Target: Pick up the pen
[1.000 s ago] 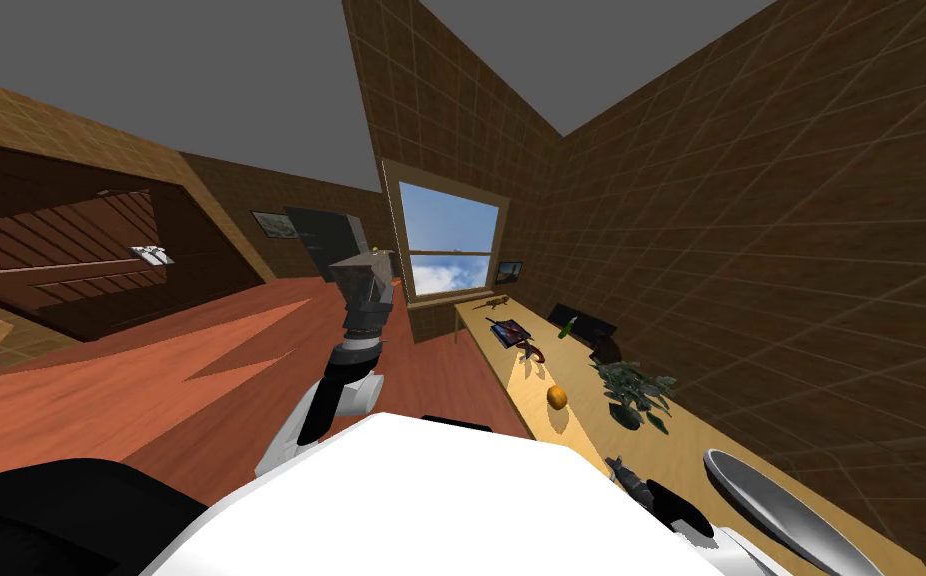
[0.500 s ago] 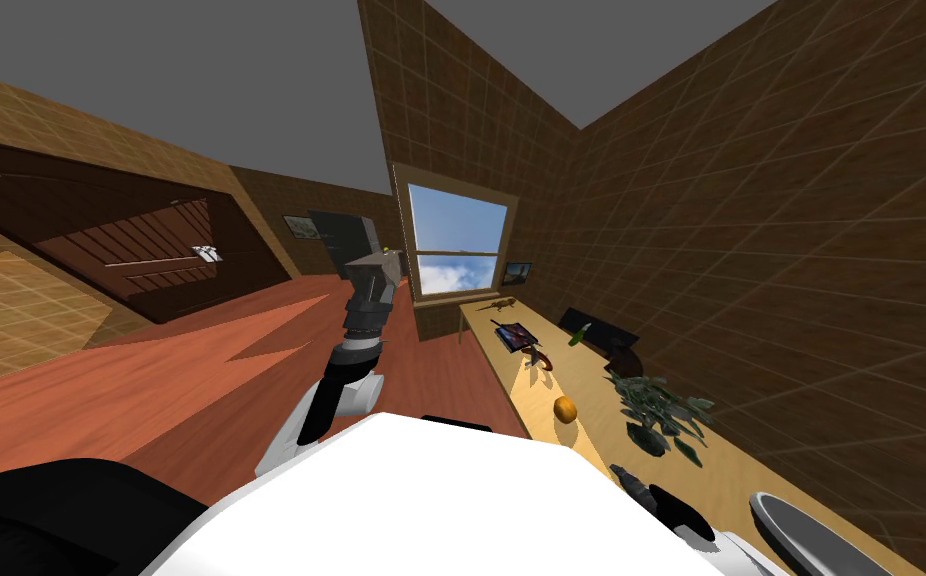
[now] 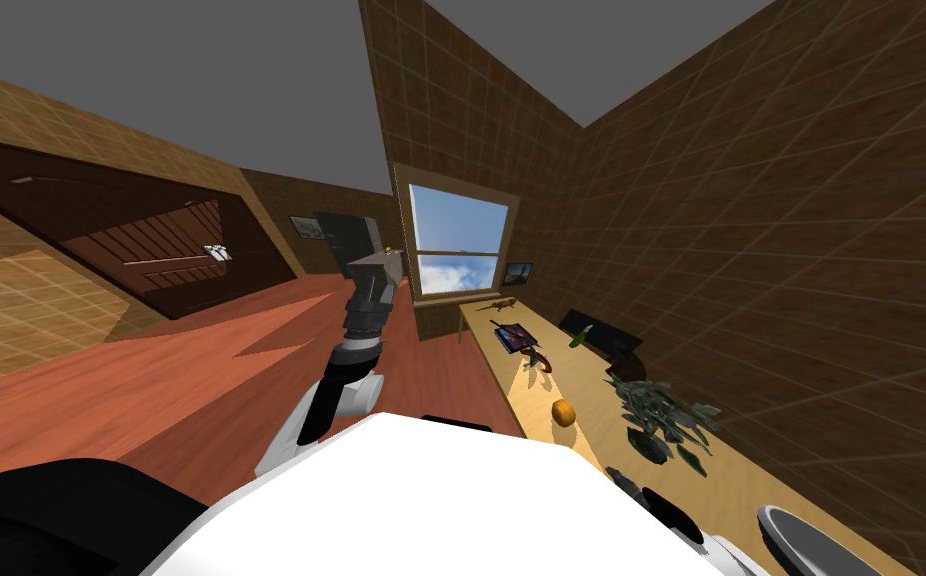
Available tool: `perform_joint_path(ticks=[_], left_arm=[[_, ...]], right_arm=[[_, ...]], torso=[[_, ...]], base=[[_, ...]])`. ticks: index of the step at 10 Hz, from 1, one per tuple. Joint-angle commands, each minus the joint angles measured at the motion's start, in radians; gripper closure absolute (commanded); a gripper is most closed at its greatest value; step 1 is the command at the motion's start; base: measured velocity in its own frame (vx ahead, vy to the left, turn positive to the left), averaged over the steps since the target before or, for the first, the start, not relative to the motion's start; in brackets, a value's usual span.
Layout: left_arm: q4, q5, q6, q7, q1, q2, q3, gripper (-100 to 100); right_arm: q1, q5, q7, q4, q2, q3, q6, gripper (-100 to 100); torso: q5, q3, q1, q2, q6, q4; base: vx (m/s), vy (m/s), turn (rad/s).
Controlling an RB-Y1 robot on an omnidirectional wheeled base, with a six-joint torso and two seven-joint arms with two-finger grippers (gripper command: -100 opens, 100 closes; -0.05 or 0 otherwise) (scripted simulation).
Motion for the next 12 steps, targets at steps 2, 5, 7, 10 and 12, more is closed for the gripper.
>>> perform_joint_path(ticks=[2,5,7,10,12], left_arm=[[0.0,0.0,0.0,0.0,0.0,0.0,0.0,0],[0.0,0.0,0.0,0.0,0.0,0.0,0.0,0],[0.0,0.0,0.0,0.0,0.0,0.0,0.0,0],[0.0,0.0,0.0,0.0,0.0,0.0,0.0,0],[0.0,0.0,0.0,0.0,0.0,0.0,0.0,0]], right_arm=[[0.0,0.0,0.0,0.0,0.0,0.0,0.0,100],[0.001,0.0,0.0,0.001,-0.001,0.0,0.001,100],[0.01,-0.03,0.001,-0.035,-0.035,0.012,0.012,100],[0.025,-0.06,0.001,-0.08,-0.075,0.022,0.028,100],[0.023,-0.055,0.001,-0.071,-0.068,0.02,0.025,0]], torso=[[0.0,0.0,0.001,0.0,0.0,0.0],[0.0,0.0,0.002,0.0,-0.001,0.0],[0.0,0.0,0.002,0.0,-0.001,0.0],[0.001,0.001,0.006,0.001,0.0,0.0],[0.0,0.0,0.004,0.0,0.0,0.0]], base=[[0.0,0.0,0.0],[0.0,0.0,0.0],[0.0,0.023,-0.029],[-0.003,0.06,-0.038],[-0.001,0.01,-0.004]])
